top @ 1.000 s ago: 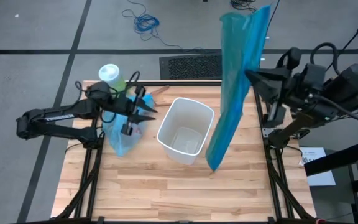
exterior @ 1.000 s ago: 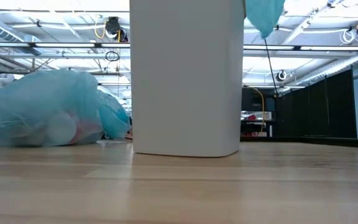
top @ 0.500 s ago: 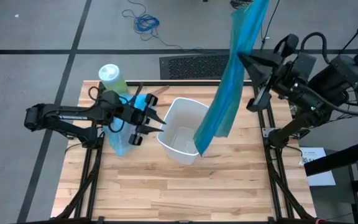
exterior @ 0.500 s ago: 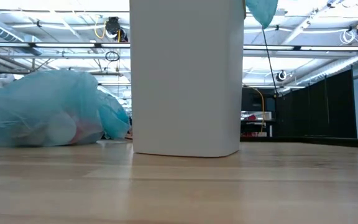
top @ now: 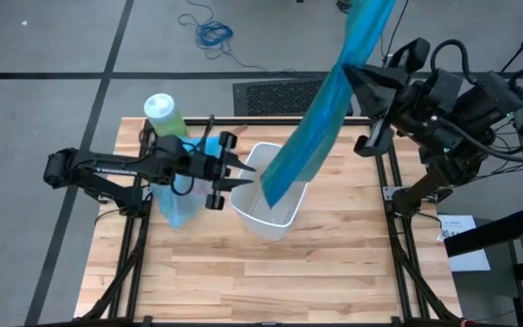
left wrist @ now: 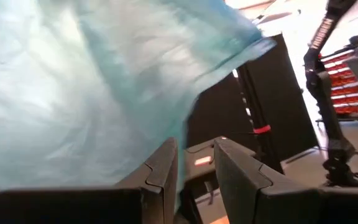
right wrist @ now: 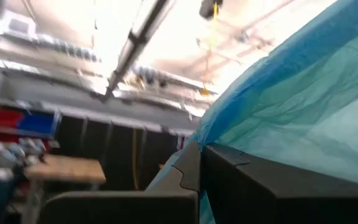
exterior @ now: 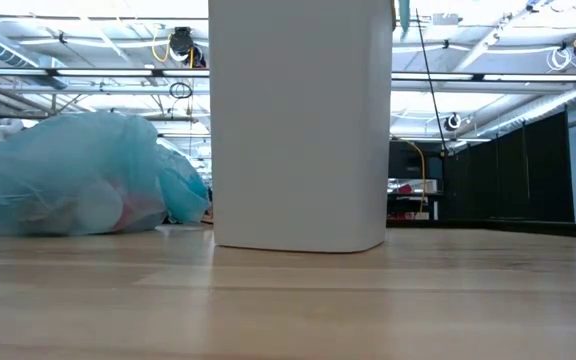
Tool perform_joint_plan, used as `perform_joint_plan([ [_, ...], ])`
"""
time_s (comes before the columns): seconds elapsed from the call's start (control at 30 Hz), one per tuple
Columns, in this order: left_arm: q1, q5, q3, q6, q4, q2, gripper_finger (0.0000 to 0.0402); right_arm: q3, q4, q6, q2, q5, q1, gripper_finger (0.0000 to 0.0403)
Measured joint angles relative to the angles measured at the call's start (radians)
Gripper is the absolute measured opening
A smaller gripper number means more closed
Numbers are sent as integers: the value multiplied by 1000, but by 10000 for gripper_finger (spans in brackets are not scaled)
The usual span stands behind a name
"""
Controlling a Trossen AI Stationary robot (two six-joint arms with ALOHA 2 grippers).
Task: Place trash/remove bag and relplace
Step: Insert the plastic bag in the white trash bin
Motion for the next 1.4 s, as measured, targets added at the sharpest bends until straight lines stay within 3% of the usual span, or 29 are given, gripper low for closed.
perform_joint_plan([
  [0.17, 40, -39, 4, -4, -75, -87, 103, 0, 101, 4, 1, -81, 0, 0],
  [0.33, 82, -160, 4, 1, -158, -149, 103, 0, 152, 58, 3, -152, 0, 0],
  [0.7, 175, -348, 3, 2, -282, -168, 103, 0, 270, 160, 81, -249, -26, 0],
  [0.87, 202, -362, 3, 1, -289, -171, 103, -1, 322, 154, 138, -297, -76, 0],
  [1.07, 217, -360, 3, 1, -345, -235, 102, -1, 322, 257, 159, -366, -166, 0],
  [1.27, 216, -230, 3, -8, -354, -360, 102, 0, 167, 329, 161, -377, -217, 0],
  [1.4, 216, -149, 42, -118, -418, -397, 102, 0, 143, 320, 179, -378, -222, 0],
])
